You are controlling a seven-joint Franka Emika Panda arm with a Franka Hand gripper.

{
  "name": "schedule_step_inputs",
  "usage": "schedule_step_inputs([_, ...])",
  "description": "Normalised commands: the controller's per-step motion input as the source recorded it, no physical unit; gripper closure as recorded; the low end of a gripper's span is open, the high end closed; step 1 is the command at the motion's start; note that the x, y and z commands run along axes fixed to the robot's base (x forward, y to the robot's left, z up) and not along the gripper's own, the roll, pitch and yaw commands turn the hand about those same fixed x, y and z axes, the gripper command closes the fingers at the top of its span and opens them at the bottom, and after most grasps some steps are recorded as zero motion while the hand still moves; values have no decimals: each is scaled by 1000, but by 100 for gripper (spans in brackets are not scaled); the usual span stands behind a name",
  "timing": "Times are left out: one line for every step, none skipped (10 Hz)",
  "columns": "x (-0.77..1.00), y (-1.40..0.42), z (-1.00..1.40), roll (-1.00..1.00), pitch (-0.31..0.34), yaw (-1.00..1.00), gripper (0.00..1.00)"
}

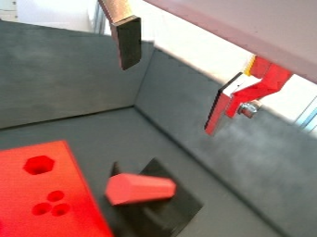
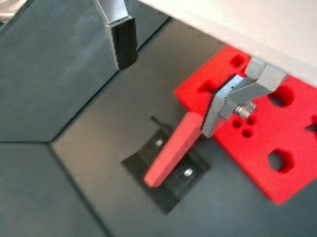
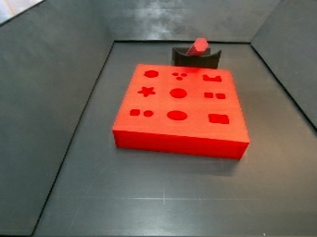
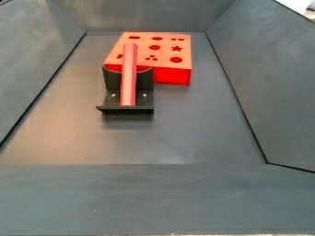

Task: Pick up the hexagon object. Move up. Place the hexagon object on the fixture. Regrasp the hexagon object. Move to above the board. Insert the hexagon object.
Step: Regrasp the hexagon object.

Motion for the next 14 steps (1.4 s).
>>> schedule_step_inputs([76,-35,1,1000,87,61,0])
schedule_step_inputs([90,-39,-5,1000,117,79,0])
schedule_step_inputs([93,-42,-6,1000,146,99,0])
schedule_step_inputs([96,-46,-5,1000,177,133,0])
schedule_step_inputs([100,-49,-5,821,173,152,0])
schedule_step_inputs([101,-50,-8,631,159,169,0])
schedule_step_inputs([98,-50,-7,379,129,190,0])
schedule_step_inputs([92,-36,1,245,105,199,0])
schedule_step_inputs([82,-35,5,183,69,204,0])
schedule_step_inputs([29,48,-1000,121,33,194,0])
schedule_step_inputs([29,47,-1000,111,15,189,0])
schedule_step_inputs([47,44,-1000,92,-52,156,0])
schedule_step_inputs([53,42,-1000,85,-78,139,0])
schedule_step_inputs([57,40,-1000,79,-104,111,0])
